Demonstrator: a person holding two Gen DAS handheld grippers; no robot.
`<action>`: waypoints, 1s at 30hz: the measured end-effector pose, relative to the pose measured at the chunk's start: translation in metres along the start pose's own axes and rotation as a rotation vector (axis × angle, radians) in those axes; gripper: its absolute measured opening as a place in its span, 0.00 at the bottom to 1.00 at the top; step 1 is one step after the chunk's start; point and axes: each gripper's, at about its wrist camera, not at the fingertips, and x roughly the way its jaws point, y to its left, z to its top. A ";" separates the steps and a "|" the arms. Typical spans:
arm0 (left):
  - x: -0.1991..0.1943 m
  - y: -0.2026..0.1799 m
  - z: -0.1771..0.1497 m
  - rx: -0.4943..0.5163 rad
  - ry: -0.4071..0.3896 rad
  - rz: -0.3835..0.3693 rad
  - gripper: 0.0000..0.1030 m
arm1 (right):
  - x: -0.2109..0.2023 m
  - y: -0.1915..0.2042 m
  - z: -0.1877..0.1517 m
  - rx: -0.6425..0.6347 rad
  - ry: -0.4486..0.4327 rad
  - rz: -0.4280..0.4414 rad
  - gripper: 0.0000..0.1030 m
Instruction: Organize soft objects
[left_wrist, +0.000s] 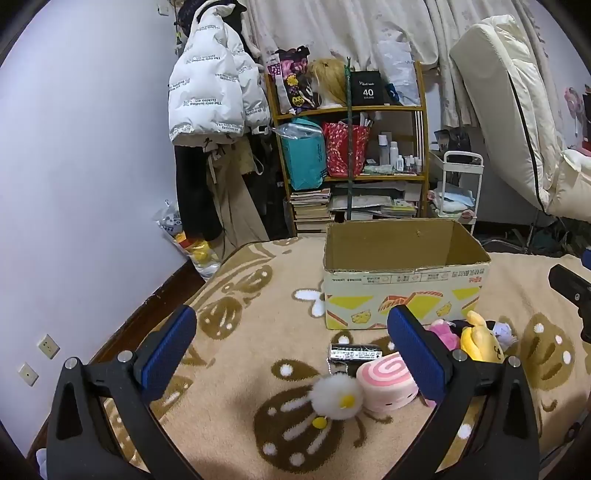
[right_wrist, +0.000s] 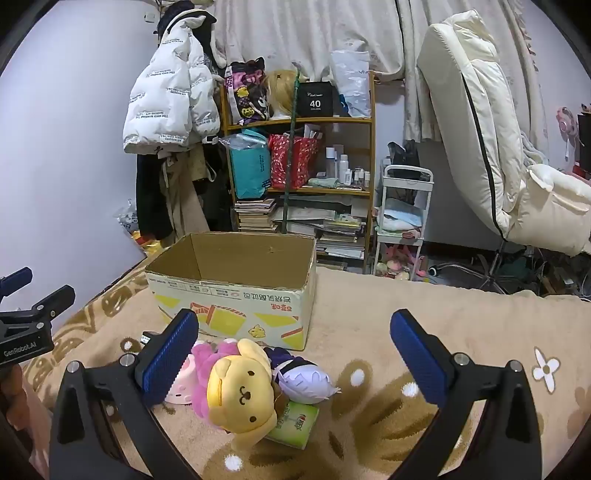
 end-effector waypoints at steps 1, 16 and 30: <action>0.000 0.001 0.000 -0.002 0.000 0.001 0.99 | 0.000 0.000 0.000 0.001 -0.001 0.000 1.00; -0.012 0.003 0.003 0.010 -0.011 0.007 0.99 | 0.000 -0.003 0.001 0.018 -0.010 0.008 1.00; -0.009 0.001 0.002 0.016 -0.009 0.010 0.99 | -0.002 -0.004 0.002 0.017 -0.015 0.007 1.00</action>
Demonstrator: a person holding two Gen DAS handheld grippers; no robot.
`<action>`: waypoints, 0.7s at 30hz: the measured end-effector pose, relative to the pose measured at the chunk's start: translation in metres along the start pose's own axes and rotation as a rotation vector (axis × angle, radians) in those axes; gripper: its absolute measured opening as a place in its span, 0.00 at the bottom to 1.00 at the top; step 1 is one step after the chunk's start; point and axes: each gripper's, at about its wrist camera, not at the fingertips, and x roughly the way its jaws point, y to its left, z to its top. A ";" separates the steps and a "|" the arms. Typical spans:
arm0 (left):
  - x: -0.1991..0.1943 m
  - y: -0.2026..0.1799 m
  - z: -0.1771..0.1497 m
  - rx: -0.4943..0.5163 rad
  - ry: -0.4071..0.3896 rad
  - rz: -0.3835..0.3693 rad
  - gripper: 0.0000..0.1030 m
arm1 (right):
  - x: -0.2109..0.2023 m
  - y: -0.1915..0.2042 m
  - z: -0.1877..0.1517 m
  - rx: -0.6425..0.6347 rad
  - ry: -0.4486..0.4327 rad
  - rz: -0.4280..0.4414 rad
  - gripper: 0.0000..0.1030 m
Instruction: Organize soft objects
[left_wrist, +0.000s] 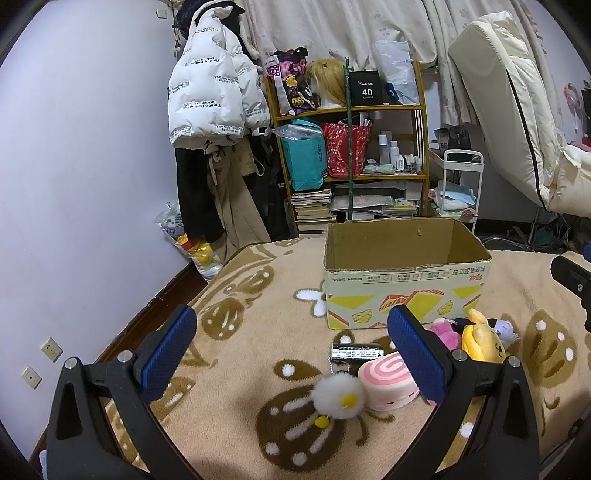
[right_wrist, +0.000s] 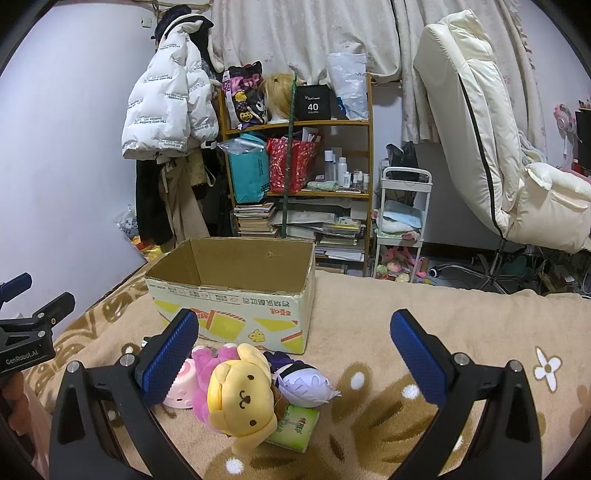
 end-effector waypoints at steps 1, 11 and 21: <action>0.000 0.000 0.000 0.001 0.000 0.000 0.99 | 0.000 0.000 0.000 0.000 -0.001 -0.001 1.00; 0.000 0.000 0.000 0.003 0.000 0.000 0.99 | -0.001 0.001 0.000 0.000 -0.001 0.000 1.00; 0.004 0.000 -0.001 0.004 0.001 0.001 0.99 | -0.001 -0.001 0.000 0.000 -0.003 0.000 1.00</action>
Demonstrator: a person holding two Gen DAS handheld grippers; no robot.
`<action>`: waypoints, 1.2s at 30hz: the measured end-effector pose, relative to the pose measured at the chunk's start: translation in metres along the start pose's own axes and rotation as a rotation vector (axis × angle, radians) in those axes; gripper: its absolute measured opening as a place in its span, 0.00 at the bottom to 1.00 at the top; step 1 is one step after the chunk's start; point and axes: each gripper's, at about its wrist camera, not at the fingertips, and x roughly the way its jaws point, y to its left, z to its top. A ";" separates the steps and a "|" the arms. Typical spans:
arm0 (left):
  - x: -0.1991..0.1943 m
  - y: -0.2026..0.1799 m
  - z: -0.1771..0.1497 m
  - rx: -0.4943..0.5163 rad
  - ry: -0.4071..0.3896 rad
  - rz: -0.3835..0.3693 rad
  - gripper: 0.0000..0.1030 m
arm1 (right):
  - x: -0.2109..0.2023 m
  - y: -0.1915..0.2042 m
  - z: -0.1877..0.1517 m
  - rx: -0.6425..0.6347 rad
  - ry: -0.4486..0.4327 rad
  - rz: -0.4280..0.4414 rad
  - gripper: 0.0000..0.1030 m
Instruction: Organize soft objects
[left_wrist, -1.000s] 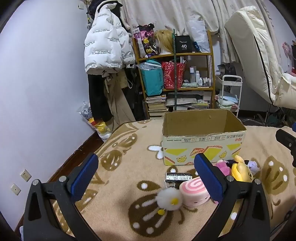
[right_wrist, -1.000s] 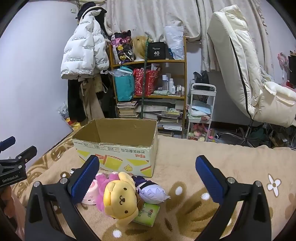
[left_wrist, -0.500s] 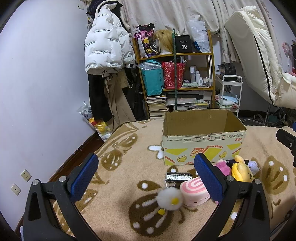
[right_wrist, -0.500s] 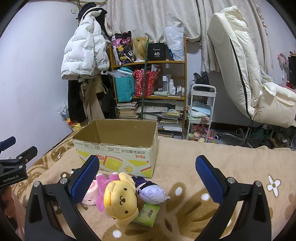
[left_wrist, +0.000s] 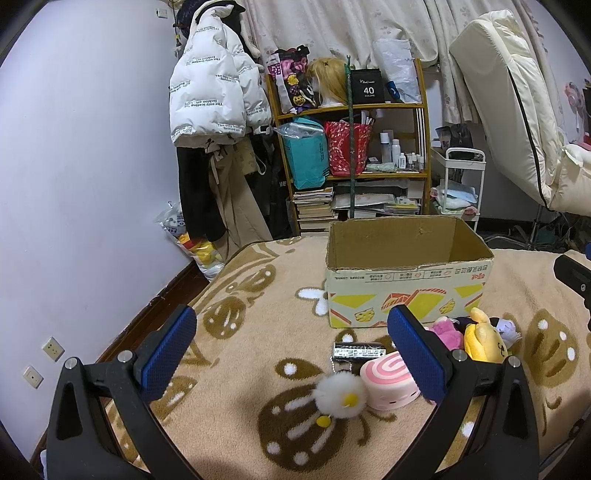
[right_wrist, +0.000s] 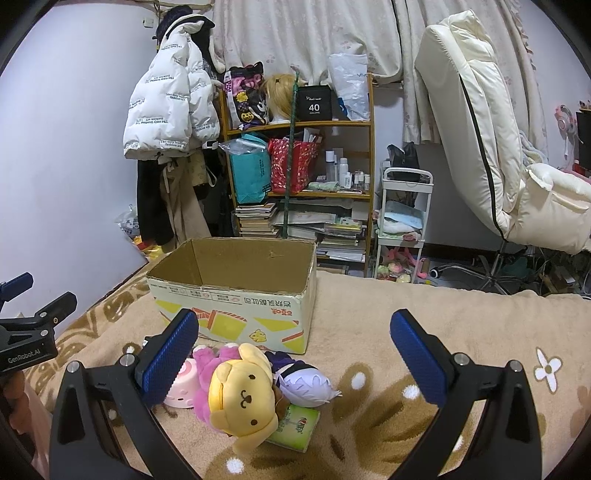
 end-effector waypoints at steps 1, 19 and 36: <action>0.003 0.001 -0.004 -0.001 0.001 -0.001 0.99 | 0.000 0.000 0.000 0.000 0.000 0.000 1.00; 0.003 0.001 -0.004 0.001 0.003 0.000 0.99 | -0.002 0.002 0.003 -0.003 0.000 0.004 1.00; 0.004 0.001 -0.005 0.003 0.003 0.003 0.99 | -0.001 0.000 0.002 -0.003 0.000 0.004 1.00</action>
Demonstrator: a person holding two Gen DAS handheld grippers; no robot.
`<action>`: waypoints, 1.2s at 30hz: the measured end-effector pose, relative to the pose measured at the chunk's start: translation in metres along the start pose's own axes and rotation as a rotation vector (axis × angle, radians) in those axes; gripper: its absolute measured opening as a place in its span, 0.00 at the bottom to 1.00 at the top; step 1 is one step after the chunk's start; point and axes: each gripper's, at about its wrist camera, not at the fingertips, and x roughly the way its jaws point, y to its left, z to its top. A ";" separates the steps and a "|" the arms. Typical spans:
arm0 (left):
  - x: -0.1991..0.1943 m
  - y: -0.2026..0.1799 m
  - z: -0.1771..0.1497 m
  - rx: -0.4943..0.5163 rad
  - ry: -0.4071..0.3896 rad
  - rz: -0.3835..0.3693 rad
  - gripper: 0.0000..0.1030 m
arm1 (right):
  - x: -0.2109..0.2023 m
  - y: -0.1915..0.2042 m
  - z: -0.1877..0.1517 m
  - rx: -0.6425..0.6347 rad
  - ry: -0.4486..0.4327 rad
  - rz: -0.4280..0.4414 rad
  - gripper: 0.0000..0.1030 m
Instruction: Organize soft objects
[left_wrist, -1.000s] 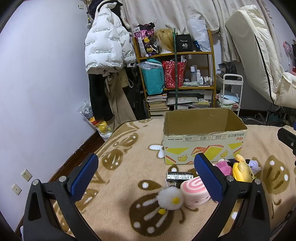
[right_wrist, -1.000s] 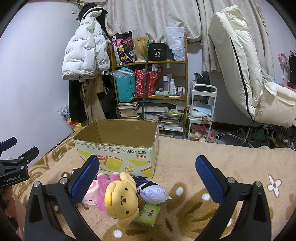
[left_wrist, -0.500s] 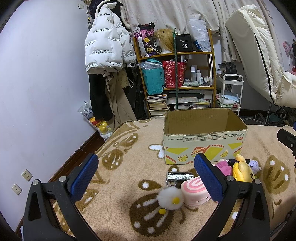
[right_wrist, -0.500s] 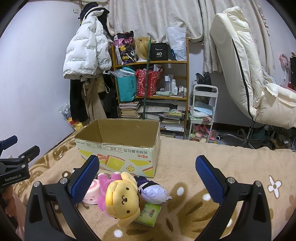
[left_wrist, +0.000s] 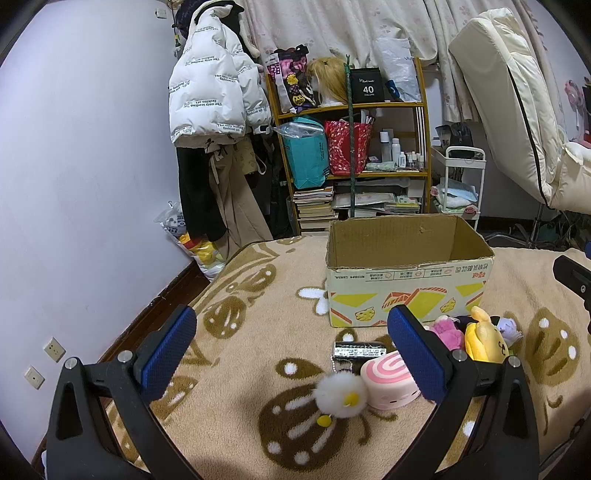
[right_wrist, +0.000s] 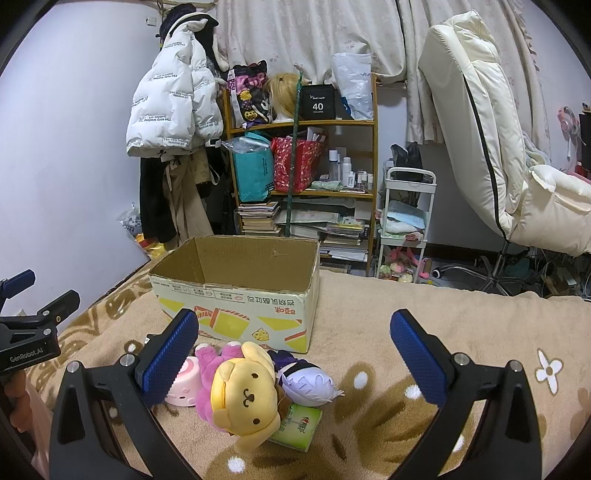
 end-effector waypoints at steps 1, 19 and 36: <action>0.000 0.000 0.000 0.000 0.000 0.000 0.99 | 0.000 0.000 0.000 0.000 0.001 0.000 1.00; 0.026 0.000 -0.007 0.007 0.135 -0.013 0.99 | 0.019 0.017 -0.002 0.052 0.085 0.061 1.00; 0.097 -0.007 -0.020 -0.028 0.471 -0.082 0.99 | 0.070 0.027 -0.013 0.005 0.256 0.101 1.00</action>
